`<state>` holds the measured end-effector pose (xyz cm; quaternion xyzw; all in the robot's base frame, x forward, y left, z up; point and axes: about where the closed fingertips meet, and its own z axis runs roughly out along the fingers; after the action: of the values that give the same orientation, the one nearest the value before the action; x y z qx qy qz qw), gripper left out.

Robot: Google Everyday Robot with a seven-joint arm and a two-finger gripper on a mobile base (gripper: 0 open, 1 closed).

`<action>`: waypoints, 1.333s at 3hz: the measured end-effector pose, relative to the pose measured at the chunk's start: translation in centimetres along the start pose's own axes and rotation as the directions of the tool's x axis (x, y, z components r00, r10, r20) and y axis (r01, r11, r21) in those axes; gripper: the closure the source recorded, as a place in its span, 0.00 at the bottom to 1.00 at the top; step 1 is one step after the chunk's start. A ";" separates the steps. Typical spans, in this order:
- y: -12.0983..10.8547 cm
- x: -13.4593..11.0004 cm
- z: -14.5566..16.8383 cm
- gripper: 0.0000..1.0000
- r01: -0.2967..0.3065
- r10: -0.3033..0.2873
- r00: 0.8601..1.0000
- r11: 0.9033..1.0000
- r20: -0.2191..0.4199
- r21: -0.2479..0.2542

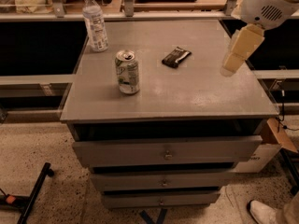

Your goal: Move rxbar chocolate near blue plastic bottle

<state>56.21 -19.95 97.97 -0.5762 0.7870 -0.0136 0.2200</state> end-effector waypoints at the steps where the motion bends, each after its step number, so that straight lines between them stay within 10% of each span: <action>1: -4.5 -1.7 2.4 0.00 -0.071 0.071 0.997 0.997 0.014 0.026; 4: -10.2 -6.9 13.0 0.00 -0.241 0.248 0.965 0.967 0.081 -0.083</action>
Offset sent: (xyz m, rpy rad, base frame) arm 0.1524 0.0335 -0.0173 0.1645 0.0406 -0.1799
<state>71.77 -14.09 91.28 -0.4823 0.8413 0.0686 0.2343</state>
